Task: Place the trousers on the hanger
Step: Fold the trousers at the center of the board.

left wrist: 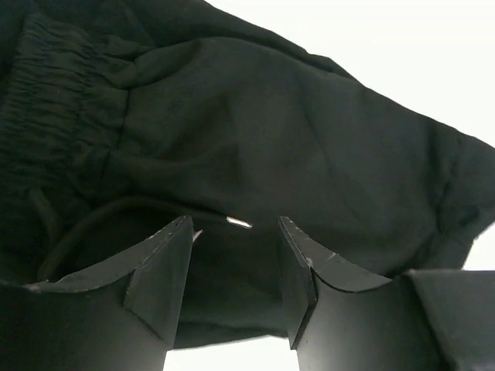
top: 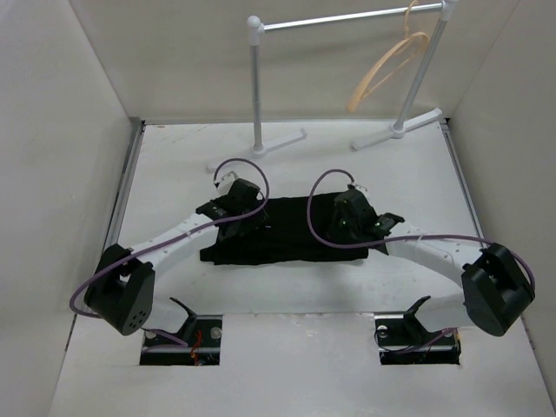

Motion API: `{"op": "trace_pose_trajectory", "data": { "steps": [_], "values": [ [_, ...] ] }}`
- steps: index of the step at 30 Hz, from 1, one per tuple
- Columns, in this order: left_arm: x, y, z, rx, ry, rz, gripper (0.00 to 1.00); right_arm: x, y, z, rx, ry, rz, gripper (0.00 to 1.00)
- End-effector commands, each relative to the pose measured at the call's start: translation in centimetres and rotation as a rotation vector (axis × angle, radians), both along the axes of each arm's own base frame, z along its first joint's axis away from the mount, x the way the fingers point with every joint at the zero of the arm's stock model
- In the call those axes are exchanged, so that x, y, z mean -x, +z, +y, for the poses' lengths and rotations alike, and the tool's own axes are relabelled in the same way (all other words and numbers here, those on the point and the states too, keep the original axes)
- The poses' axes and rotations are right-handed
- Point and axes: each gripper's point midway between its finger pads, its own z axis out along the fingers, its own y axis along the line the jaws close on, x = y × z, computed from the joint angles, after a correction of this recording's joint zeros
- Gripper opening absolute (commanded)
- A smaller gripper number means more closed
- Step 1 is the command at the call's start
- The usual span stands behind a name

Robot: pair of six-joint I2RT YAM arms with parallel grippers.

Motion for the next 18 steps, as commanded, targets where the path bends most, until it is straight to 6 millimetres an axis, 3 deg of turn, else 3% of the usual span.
{"op": "trace_pose_trajectory", "data": {
  "steps": [1,6,9,12,15,18],
  "values": [
    [0.5,-2.4,2.4,-0.043,0.074,0.006,0.44,0.1,0.2,1.3,-0.147,-0.033,-0.01,0.23],
    [2.1,-6.2,7.3,-0.1,0.162,0.047,0.44,2.3,-4.4,0.2,-0.144,-0.089,0.088,0.23],
    [2.4,-6.9,8.7,-0.126,0.17,0.05,0.44,2.8,-5.0,0.1,-0.143,-0.096,0.104,0.26],
    [2.0,-5.3,9.2,-0.109,0.175,0.013,0.44,2.5,-2.9,0.3,-0.158,-0.075,0.069,0.36],
    [1.3,-1.5,8.3,-0.058,0.156,-0.058,0.44,1.6,1.1,0.0,-0.176,-0.054,-0.004,0.47],
    [1.3,1.9,6.7,-0.025,0.111,-0.109,0.45,-0.5,4.8,-0.2,-0.209,-0.026,-0.089,0.45]
  ]
}}
